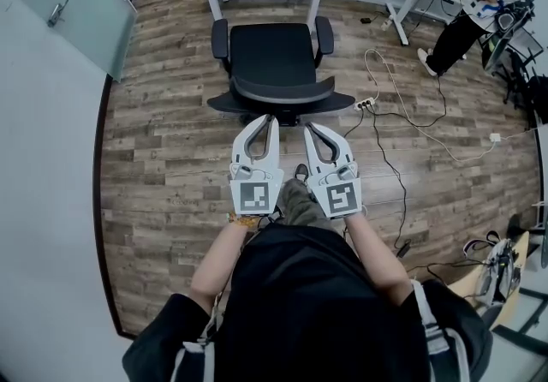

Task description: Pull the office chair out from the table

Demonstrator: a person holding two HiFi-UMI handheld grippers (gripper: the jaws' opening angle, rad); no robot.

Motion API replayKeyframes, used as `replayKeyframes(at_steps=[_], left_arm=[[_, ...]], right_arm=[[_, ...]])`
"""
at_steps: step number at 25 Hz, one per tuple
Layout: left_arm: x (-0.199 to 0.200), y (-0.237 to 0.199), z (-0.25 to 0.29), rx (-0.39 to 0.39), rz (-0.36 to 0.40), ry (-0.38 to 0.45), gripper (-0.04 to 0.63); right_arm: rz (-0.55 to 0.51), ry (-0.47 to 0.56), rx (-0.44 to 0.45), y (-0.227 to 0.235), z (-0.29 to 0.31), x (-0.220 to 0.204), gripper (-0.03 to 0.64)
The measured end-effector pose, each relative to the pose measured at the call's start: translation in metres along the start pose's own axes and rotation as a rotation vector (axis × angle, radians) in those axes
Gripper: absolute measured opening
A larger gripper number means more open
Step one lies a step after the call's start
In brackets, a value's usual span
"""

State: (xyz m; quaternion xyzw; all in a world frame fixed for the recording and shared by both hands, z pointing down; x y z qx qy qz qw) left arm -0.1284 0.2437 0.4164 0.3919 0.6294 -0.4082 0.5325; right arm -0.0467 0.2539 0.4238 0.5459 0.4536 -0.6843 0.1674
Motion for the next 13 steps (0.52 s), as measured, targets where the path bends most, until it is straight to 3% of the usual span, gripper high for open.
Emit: replayKeyframes(at_steps=[13], left_arm=[[0.001,0.004,-0.007,0.003,0.014,-0.005,0.038]], right_arm=[[0.007,-0.024,-0.021,0.004,-0.012,-0.007,0.005]])
Point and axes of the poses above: the fingertips, and each gripper's own axes: z forward along the fingers, y to its right, x out of its top, the point moved 1 cm from there along -z, backward along the fingers, and after that the axes turned 12 degrees about -z, right-handed, at the moved point
